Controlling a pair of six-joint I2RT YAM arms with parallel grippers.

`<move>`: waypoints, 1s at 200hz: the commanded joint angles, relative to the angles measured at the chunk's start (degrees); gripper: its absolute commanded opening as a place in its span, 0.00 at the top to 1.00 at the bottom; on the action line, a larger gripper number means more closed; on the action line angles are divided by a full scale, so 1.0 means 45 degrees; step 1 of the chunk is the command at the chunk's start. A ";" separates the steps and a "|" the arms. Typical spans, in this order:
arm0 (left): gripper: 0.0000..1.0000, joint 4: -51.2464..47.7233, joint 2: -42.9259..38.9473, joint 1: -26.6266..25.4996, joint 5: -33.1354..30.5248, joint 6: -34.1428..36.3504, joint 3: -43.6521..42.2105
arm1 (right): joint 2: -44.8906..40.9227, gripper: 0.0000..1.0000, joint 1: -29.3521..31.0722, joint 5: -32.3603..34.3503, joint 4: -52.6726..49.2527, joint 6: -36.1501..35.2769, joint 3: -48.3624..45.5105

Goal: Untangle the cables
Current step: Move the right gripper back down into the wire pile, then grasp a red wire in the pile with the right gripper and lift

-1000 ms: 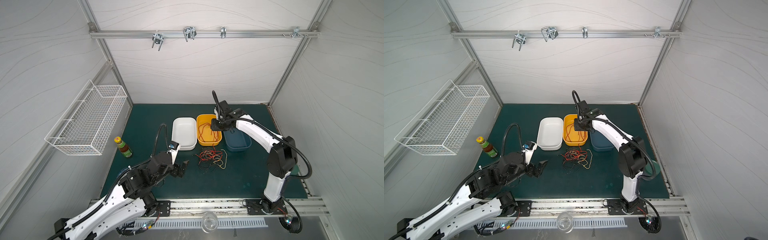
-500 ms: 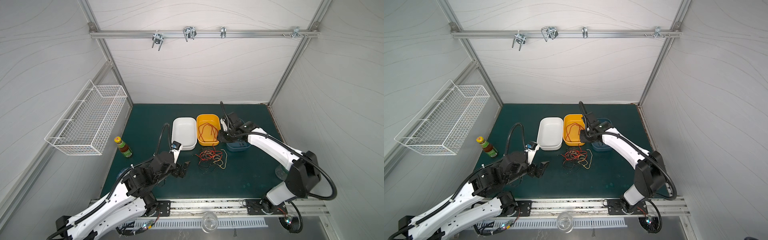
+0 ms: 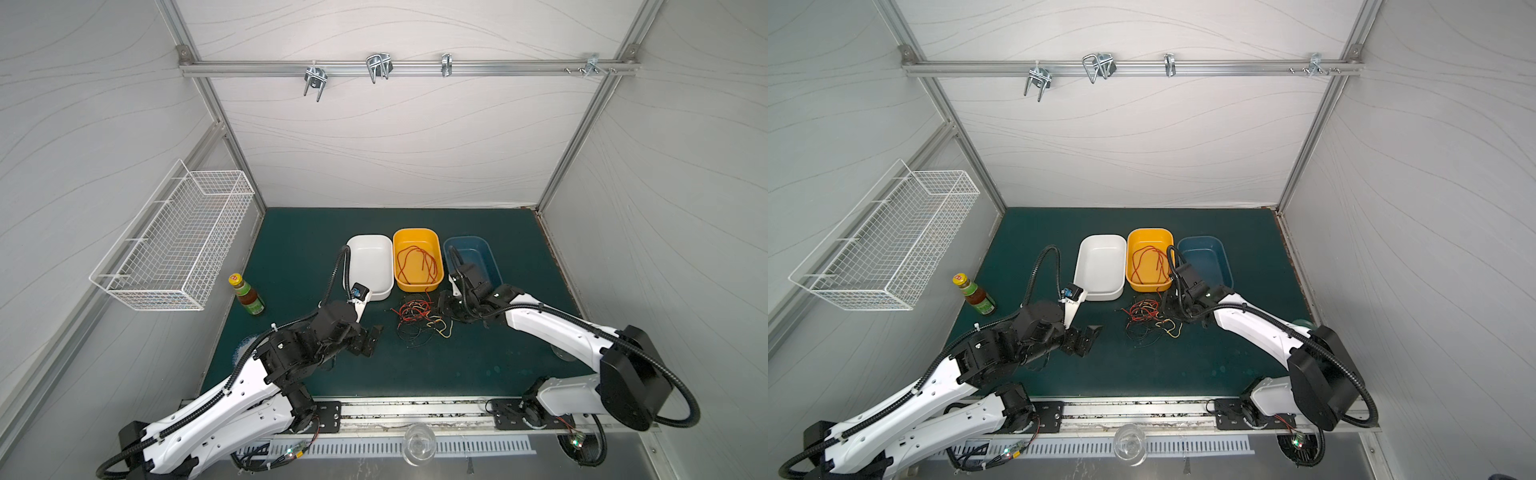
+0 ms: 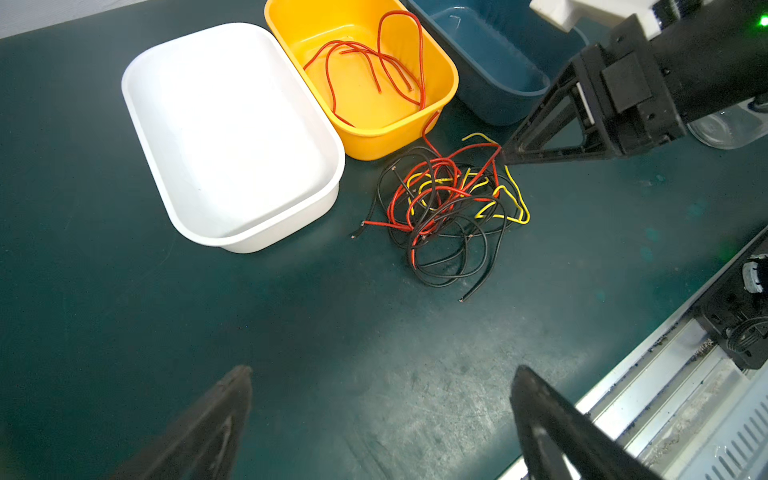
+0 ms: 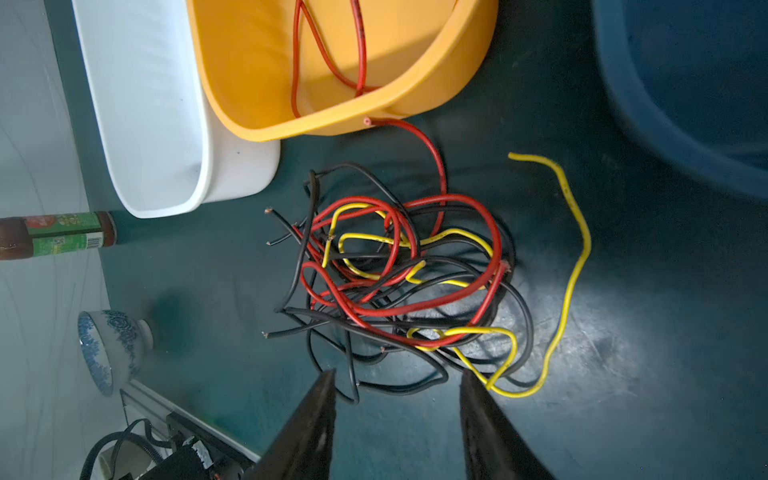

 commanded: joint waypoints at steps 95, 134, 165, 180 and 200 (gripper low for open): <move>0.02 0.0206 -0.0039 -0.0028 0.0105 -0.0009 0.0570 | 0.0634 0.44 0.0079 0.0768 0.2259 0.3732 -0.0756; 0.02 0.0175 -0.0068 -0.0026 0.0089 -0.0021 0.0550 | 0.1469 0.48 -0.0289 0.0390 0.2686 0.3865 -0.0737; 0.02 0.0201 -0.0058 -0.0028 0.0081 -0.0013 0.0550 | 0.1685 0.59 -0.0328 0.0711 0.2780 0.3471 -0.0580; 0.02 0.0201 -0.0033 -0.0031 0.0096 -0.0004 0.0550 | 0.1635 0.72 -0.0310 0.1140 0.2616 0.3155 -0.0485; 0.02 0.0205 -0.0041 -0.0028 0.0096 0.0010 0.0550 | 0.1633 0.82 -0.0324 0.1601 0.2520 0.2707 -0.0445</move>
